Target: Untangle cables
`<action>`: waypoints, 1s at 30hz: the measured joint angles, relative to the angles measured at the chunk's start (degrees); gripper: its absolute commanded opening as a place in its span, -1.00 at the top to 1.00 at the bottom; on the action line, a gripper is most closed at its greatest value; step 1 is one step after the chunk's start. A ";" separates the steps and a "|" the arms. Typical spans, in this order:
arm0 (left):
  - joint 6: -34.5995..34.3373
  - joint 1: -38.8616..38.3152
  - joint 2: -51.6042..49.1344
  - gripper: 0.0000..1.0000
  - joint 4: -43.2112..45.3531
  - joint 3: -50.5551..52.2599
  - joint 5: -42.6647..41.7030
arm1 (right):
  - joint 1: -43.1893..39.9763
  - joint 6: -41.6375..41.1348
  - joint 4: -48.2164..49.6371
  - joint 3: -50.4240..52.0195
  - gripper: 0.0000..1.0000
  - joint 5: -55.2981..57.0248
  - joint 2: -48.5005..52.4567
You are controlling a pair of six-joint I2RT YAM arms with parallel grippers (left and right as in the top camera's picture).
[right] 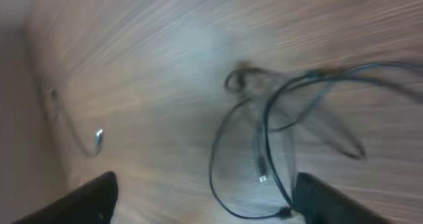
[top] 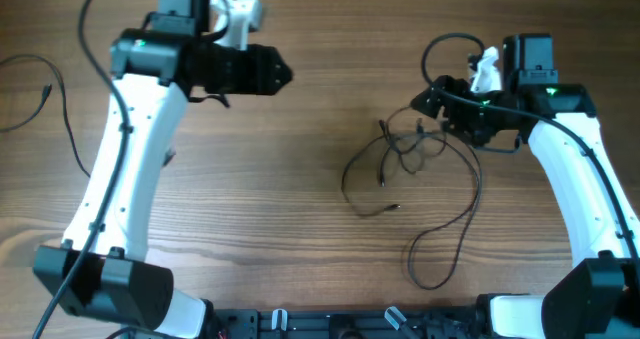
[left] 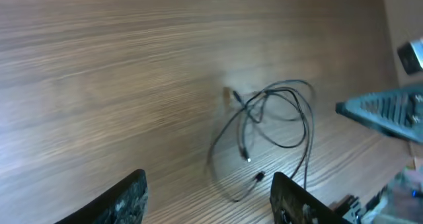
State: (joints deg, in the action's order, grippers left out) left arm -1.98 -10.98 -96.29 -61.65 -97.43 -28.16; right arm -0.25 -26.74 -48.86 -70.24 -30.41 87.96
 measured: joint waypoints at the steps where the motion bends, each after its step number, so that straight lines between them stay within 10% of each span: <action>1: -0.02 -1.46 -0.52 -0.21 0.92 0.00 -0.09 | -0.90 -0.37 -0.02 0.00 -0.96 1.09 0.00; 18: -9.40 -26.18 -19.89 -0.34 26.62 -0.02 -0.20 | -17.53 1.38 -3.96 -0.02 -0.96 9.11 0.00; 30: 5.14 -26.91 -31.87 -0.17 38.10 0.00 -0.28 | -17.53 4.55 -5.14 -0.04 -0.96 9.94 0.00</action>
State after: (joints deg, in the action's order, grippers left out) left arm 3.16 -37.89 -128.16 -23.55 -97.43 -28.45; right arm -17.78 -22.20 -54.00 -70.28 -20.47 87.96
